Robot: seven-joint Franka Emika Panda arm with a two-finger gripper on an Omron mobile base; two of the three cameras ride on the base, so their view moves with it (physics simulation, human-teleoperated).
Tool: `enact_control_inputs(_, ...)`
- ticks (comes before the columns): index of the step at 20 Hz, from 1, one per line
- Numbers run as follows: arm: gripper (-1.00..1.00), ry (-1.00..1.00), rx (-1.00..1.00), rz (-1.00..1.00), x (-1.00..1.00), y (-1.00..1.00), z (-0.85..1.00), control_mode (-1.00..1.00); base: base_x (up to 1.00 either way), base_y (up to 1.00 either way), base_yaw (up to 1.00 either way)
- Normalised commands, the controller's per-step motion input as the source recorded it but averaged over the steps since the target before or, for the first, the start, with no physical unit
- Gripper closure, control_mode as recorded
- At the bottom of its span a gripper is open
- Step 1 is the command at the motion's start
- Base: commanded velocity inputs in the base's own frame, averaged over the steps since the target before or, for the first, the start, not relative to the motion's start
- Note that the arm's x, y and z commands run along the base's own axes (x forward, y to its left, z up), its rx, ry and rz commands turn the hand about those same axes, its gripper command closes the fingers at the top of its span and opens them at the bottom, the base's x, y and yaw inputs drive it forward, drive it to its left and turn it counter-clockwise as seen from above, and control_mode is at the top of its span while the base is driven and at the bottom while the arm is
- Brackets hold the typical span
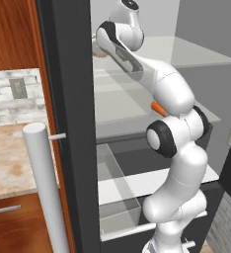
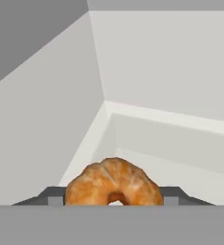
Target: Open the fridge, remove the tangerine, carrot, and chicken drumstick, and place them on any counter.
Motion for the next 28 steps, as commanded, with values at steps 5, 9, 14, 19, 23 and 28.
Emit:
enact_control_inputs(5, 1.00, -0.16, 0.00, -0.01, -0.72, -0.01, -0.56, -1.00, 0.00, 0.00, 0.00)
enact_control_inputs(9, 1.00, -0.24, 0.00, -0.03, -1.00, -0.13, -0.24, -1.00, 0.00, 0.00, 0.00)
enact_control_inputs(14, 1.00, -0.10, 0.05, -0.05, -1.00, -0.42, 0.00, -1.00, 0.00, 0.00, 0.00)
enact_control_inputs(19, 1.00, -0.01, 0.07, -0.03, -1.00, -0.60, 0.04, -1.00, 0.00, 0.00, 0.00)
enact_control_inputs(23, 1.00, 0.00, 0.08, -0.04, -1.00, -0.61, 0.13, -1.00, 0.00, 0.00, 0.00)
enact_control_inputs(28, 1.00, 0.00, 0.06, -0.14, -1.00, -0.55, 0.07, -1.00, 0.00, 0.00, 0.00)
